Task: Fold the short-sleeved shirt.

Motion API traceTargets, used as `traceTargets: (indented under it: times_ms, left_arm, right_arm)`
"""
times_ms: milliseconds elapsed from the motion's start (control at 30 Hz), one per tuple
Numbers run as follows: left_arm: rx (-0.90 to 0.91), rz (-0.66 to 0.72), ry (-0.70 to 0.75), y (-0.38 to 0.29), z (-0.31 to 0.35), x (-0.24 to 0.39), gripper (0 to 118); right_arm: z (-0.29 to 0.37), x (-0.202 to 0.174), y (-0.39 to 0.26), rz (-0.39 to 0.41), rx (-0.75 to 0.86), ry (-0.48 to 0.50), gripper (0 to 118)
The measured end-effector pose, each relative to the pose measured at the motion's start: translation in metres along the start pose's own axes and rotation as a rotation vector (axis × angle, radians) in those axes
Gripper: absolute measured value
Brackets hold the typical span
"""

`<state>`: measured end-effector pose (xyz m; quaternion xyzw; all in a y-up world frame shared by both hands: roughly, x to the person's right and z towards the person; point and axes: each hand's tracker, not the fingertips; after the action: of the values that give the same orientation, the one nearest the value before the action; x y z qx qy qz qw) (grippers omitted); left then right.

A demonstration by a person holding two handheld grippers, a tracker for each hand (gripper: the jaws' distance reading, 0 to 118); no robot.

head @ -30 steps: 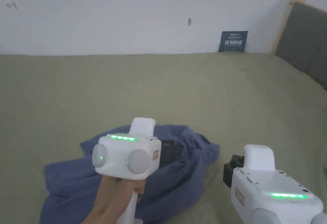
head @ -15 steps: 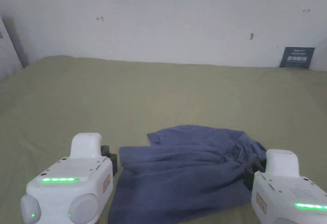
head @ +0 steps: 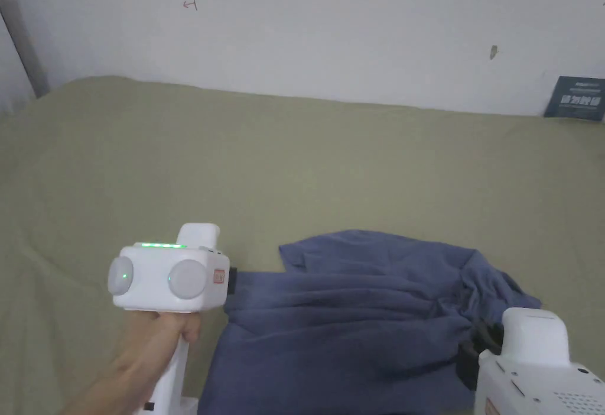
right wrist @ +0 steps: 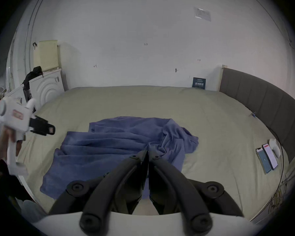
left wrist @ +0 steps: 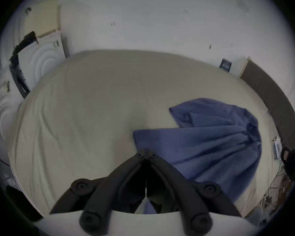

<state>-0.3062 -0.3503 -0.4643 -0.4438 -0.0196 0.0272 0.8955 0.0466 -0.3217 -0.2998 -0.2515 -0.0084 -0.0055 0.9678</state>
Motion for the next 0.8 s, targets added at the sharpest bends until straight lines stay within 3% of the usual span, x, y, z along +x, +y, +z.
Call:
traceTargets:
  times_ms: [33,67,133,167,200,300,333,400,433,467,533,600,700,800]
  left_arm:
    - [-0.026,-0.019,0.002,0.008,-0.016,0.001,5]
    - [-0.043,-0.022,0.009,0.013,-0.027,0.003,35]
    - [-0.085,-0.021,0.028,0.018,-0.051,0.007,114]
    - [-0.113,-0.004,0.052,0.017,-0.063,0.009,117]
    - [-0.087,-0.023,0.095,0.015,-0.071,0.013,110]
    - [-0.200,-0.107,0.179,0.007,-0.088,0.024,109]
    - [-0.148,-0.074,0.152,0.005,-0.082,0.027,104]
    - [-0.138,-0.074,0.103,0.008,-0.068,0.026,55]
    - [-0.119,-0.081,0.073,0.006,-0.062,0.029,13]
    - [-0.094,-0.104,0.108,0.004,-0.057,0.035,1]
    - [-0.107,-0.119,0.067,0.005,-0.052,0.037,2]
    - [-0.106,-0.132,0.081,0.002,-0.055,0.037,2]
    - [-0.112,-0.111,0.067,0.003,-0.066,0.030,2]
    - [-0.158,-0.097,0.042,0.003,-0.068,0.030,2]
  right_arm:
    - [-0.006,0.001,-0.002,0.002,-0.013,-0.001,7]
    - [-0.011,0.002,-0.003,0.004,-0.021,-0.001,7]
    - [-0.021,0.004,-0.007,0.007,-0.039,-0.005,7]
    - [-0.024,0.006,-0.008,0.006,-0.044,-0.006,7]
    - [-0.027,0.008,-0.010,0.004,-0.051,-0.009,7]
    - [-0.034,0.016,-0.016,-0.006,-0.079,-0.020,7]
    - [-0.036,0.020,-0.018,-0.016,-0.094,-0.025,7]
    - [-0.037,0.029,-0.021,-0.033,-0.108,-0.040,7]
    - [-0.039,0.034,-0.021,-0.048,-0.110,-0.051,7]
    - [-0.041,0.039,-0.019,-0.059,-0.120,-0.061,7]
    - [-0.044,0.050,-0.013,-0.082,-0.121,-0.079,7]
    - [-0.053,0.065,-0.003,-0.056,-0.114,-0.120,7]
    - [-0.082,0.101,0.022,-0.098,-0.190,-0.185,7]
    - [-0.123,0.132,0.048,-0.124,-0.275,-0.167,7]
